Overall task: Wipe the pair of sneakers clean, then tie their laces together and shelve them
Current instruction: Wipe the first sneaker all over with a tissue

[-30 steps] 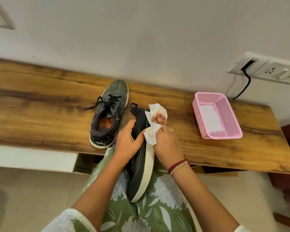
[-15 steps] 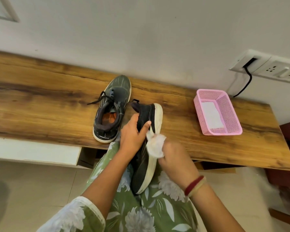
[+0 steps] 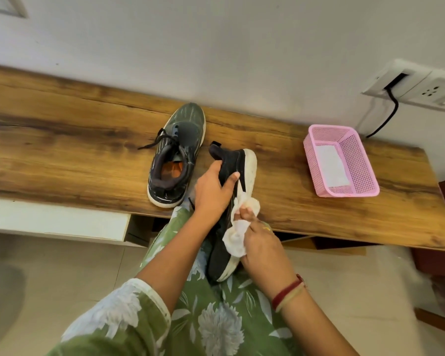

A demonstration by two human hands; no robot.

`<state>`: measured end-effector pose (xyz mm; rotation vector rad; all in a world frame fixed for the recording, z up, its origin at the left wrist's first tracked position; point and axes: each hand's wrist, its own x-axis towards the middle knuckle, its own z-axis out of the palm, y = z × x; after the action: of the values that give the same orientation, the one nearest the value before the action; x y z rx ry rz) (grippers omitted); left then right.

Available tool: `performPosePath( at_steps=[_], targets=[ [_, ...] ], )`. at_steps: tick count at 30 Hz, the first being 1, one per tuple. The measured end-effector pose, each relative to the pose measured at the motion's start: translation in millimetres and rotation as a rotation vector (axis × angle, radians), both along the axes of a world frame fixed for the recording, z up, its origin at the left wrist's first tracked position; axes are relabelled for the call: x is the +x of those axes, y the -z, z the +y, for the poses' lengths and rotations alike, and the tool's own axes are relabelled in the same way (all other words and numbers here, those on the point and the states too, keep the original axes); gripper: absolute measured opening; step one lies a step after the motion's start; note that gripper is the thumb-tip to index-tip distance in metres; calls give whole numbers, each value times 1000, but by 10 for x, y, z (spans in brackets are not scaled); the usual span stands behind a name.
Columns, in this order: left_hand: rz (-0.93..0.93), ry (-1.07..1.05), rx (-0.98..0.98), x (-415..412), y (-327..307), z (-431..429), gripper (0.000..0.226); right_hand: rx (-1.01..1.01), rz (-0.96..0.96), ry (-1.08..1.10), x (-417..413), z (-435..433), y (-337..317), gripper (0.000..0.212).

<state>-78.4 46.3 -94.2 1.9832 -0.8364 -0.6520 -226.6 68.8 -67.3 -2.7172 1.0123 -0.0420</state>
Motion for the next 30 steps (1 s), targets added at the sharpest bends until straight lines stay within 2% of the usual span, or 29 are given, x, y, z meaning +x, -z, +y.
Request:
performPosePath(
  at_steps=[3, 7, 9, 10, 12, 15, 20, 22, 24, 27, 28, 30],
  targets=[
    [-69, 48, 10, -95, -75, -39, 36, -53, 48, -3, -112, 101, -56, 55],
    [-125, 131, 7, -190, -111, -100, 36, 3, 154, 20, -219, 349, -207, 61],
    [-122, 150, 17, -220, -121, -117, 35, 124, 190, 43, -213, 443, -438, 50],
    [-119, 143, 28, -211, -121, -130, 34, 197, 154, 51, -206, 424, -526, 38],
    [-120, 118, 74, -168, -129, -158, 32, 187, 43, 119, -152, 292, -629, 27],
    [-126, 137, 145, -119, -144, -208, 31, 85, -61, 243, 43, -33, -491, 34],
    [-133, 107, 143, -101, -126, -185, 32, 106, 119, 201, 113, 83, -190, 41],
    [-131, 94, 134, -73, -106, -162, 32, 34, 132, 143, 30, 240, -231, 52],
    [-136, 101, 134, -93, -103, -163, 32, -2, 169, 99, -34, 397, -270, 46],
    [-154, 127, 141, -139, -138, -184, 33, 58, 191, 77, -121, 575, -410, 50],
    [-162, 134, 146, -143, -142, -186, 34, 128, 172, 108, -125, 571, -510, 49],
    [-173, 137, 154, -138, -124, -188, 34, 188, 105, 170, -132, 435, -589, 29]
  ],
)
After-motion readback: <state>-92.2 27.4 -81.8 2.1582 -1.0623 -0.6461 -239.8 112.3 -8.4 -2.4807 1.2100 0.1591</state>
